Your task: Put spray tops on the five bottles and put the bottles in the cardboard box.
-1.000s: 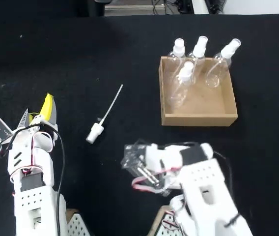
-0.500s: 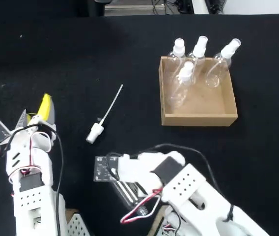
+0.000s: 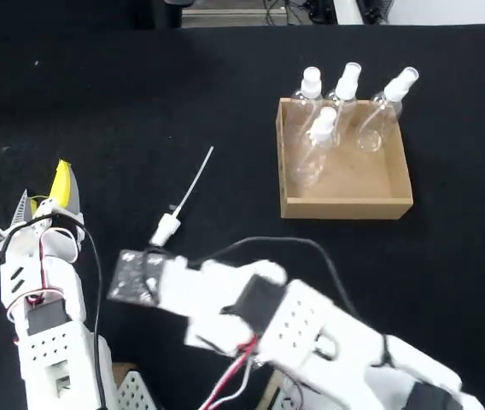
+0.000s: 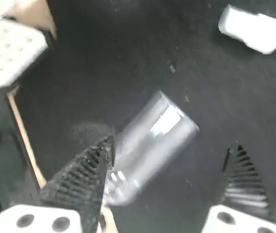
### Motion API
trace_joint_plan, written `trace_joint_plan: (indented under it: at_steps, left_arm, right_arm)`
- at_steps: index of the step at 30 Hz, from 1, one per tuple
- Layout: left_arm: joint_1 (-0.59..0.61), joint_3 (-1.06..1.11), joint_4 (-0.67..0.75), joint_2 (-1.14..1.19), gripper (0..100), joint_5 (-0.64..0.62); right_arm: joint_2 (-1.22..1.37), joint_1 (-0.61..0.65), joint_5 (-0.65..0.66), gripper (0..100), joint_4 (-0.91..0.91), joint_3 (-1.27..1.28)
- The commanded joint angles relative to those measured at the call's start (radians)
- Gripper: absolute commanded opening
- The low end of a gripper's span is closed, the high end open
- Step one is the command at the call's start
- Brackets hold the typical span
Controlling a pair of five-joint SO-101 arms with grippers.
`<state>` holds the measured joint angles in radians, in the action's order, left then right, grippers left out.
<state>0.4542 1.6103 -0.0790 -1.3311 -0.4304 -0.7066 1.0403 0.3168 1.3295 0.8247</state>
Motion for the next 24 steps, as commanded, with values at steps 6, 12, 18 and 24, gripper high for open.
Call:
trace_joint_plan:
  at_steps: [6,12,18,24]
  left_arm:
    - [0.015,-0.068,0.020,-0.018,27,-0.011]
    - [0.012,-0.068,0.020,-0.018,27,-0.011]
    - [0.010,-0.068,0.021,-0.018,27,-0.011]
    - [0.010,-0.068,0.021,-0.018,27,-0.011]
  right_arm:
    - [0.217,-0.046,-0.130,32.2,-0.192,0.001]
    - [0.226,-0.241,-0.144,32.2,-0.195,0.013]
    - [0.219,-0.354,-0.144,31.9,-0.195,0.077]
    - [0.217,-0.374,-0.144,31.9,-0.068,-0.028]
